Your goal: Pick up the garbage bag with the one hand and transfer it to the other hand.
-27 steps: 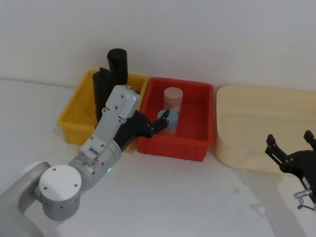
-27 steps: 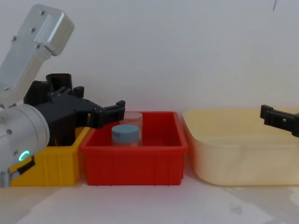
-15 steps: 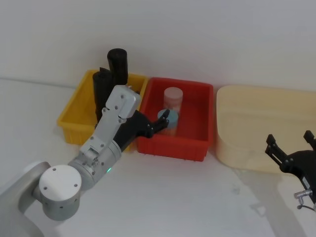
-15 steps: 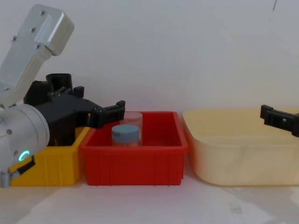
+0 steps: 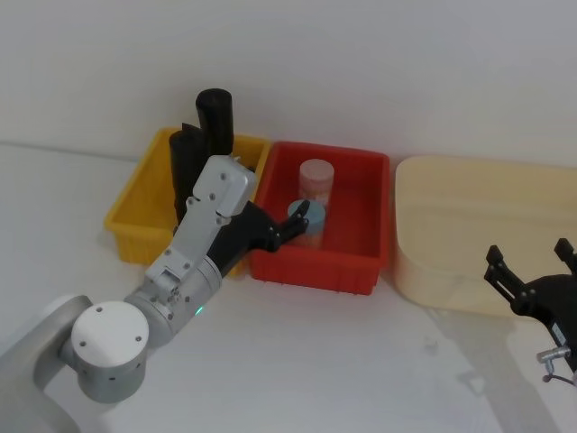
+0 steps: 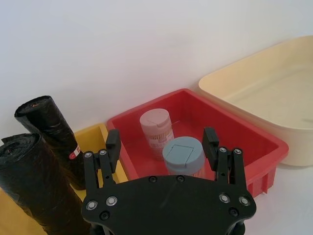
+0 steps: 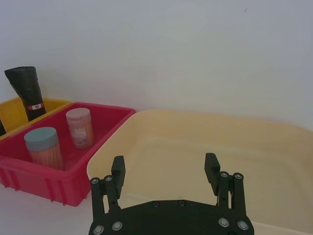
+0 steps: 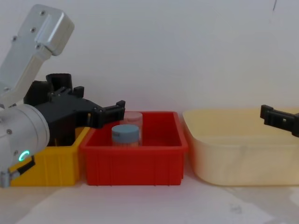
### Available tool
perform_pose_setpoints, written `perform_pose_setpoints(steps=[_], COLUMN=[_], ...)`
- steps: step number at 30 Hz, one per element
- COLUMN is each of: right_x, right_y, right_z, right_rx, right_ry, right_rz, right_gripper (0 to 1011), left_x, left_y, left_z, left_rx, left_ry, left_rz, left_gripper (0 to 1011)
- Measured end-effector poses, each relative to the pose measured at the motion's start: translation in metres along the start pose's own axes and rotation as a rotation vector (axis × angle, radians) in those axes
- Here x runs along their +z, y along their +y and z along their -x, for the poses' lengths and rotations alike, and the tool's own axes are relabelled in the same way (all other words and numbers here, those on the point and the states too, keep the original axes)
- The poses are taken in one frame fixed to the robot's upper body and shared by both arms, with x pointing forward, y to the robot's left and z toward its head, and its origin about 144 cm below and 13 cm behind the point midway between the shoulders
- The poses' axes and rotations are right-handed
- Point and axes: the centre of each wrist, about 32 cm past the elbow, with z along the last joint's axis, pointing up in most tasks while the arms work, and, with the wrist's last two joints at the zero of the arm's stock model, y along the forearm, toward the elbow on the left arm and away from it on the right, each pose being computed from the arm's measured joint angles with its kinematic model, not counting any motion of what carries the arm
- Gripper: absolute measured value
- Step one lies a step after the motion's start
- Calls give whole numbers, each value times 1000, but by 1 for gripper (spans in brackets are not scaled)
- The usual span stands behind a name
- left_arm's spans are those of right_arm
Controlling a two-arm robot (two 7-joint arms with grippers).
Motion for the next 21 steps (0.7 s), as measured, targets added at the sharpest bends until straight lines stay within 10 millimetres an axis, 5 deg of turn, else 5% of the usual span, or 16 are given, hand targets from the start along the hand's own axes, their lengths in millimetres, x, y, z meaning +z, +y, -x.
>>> perform_pose_setpoints(steps=[21], right_x=[0], right_y=[0], right_z=[0], right_rx=[0], right_ry=[0], right_rz=[0], right_gripper=[1002], left_x=[0], left_y=[0], left_z=[0], left_rx=[0], left_ry=[0], left_rz=[0], left_gripper=[1001])
